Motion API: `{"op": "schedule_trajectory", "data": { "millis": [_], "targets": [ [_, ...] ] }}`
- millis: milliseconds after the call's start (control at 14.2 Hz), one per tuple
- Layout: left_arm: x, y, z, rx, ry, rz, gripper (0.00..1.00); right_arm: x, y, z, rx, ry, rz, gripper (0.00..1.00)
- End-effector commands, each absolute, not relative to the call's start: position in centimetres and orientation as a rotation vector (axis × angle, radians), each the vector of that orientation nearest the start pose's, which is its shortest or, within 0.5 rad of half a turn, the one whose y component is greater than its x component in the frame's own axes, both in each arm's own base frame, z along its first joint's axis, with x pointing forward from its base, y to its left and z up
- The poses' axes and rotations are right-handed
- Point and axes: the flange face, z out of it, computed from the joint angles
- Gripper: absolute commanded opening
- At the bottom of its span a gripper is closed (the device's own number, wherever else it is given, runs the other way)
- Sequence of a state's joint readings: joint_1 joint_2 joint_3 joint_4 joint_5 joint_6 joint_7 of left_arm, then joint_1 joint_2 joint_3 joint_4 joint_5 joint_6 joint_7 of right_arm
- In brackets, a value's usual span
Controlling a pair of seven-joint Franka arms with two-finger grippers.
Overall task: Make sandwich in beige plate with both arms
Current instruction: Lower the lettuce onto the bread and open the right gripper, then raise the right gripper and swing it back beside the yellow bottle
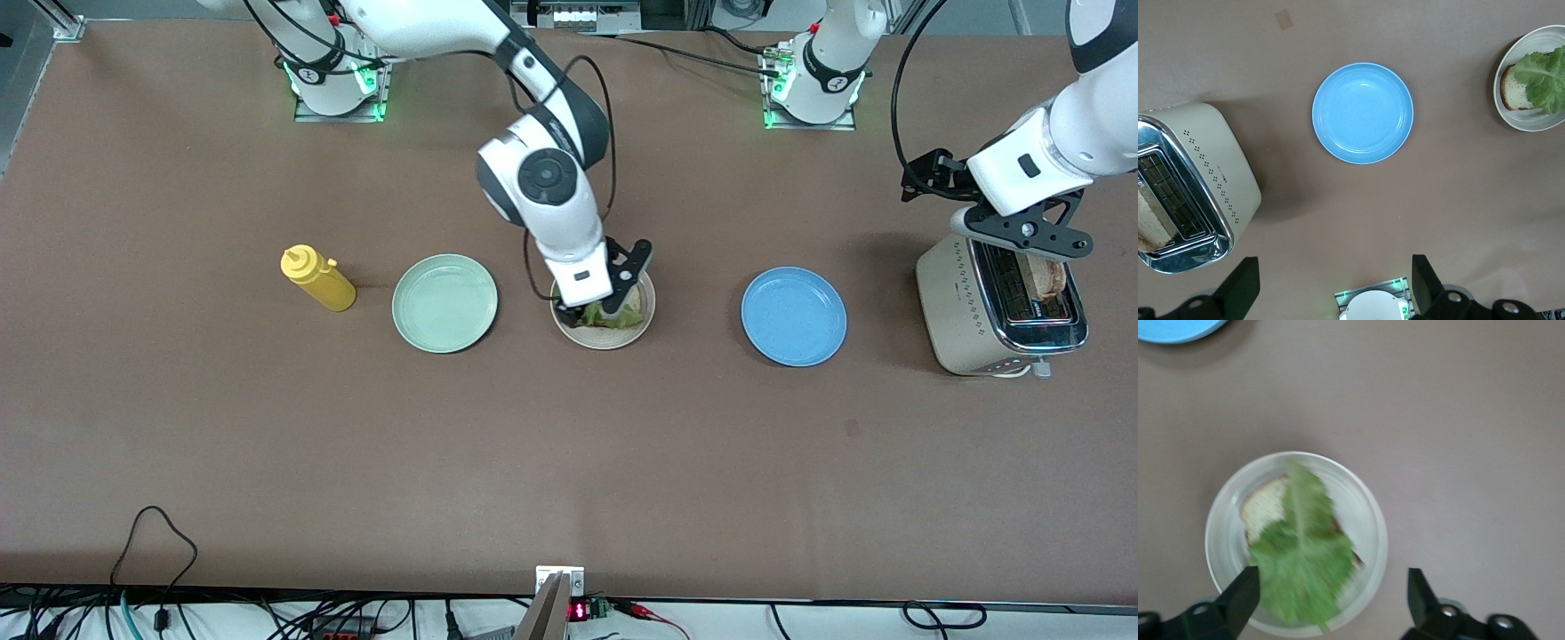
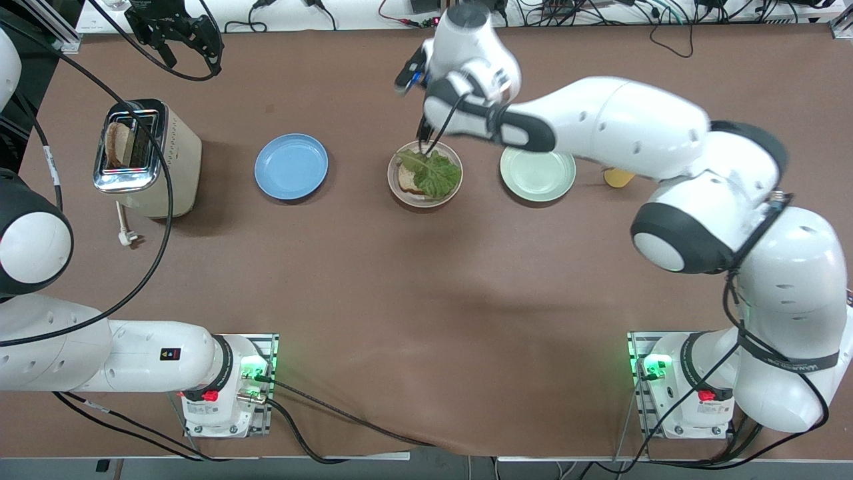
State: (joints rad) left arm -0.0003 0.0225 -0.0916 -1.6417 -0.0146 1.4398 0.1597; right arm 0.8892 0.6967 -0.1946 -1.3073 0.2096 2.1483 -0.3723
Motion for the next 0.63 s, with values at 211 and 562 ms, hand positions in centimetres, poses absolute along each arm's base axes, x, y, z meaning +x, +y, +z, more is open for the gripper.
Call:
{"op": "schedule_trajectory", "data": {
  "millis": [211,562],
  "targets": [
    [53.9,-5.1,57.9,-3.129,0.388,0.348,1.0,60.5,40.2,42.9,-2.797,-1.252,-0.187,1.0],
    [54.1,-4.8,57.6,-3.123,0.374,0.355,1.0,64.6,28.2,48.5,-2.884,-0.999,-0.174,1.0]
  ]
}}
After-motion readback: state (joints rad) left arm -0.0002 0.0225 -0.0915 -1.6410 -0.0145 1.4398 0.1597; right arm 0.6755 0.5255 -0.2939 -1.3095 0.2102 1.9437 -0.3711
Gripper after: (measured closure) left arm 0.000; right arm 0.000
